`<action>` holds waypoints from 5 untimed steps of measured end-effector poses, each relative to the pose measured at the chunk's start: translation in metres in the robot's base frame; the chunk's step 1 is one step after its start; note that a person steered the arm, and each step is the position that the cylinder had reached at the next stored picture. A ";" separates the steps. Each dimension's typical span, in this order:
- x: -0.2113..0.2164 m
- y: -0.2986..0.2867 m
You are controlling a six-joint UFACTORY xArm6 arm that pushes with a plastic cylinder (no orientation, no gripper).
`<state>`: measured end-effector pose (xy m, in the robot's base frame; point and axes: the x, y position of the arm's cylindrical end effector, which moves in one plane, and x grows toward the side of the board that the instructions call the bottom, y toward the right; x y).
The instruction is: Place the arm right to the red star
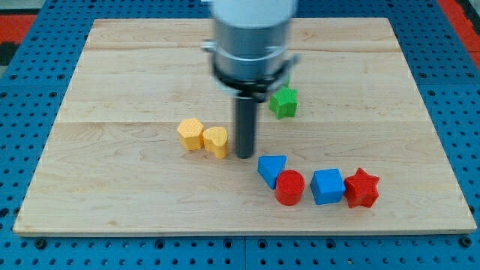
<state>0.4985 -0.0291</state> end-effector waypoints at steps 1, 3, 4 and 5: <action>-0.005 -0.026; -0.053 -0.069; -0.055 -0.067; -0.055 0.025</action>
<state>0.4438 -0.0041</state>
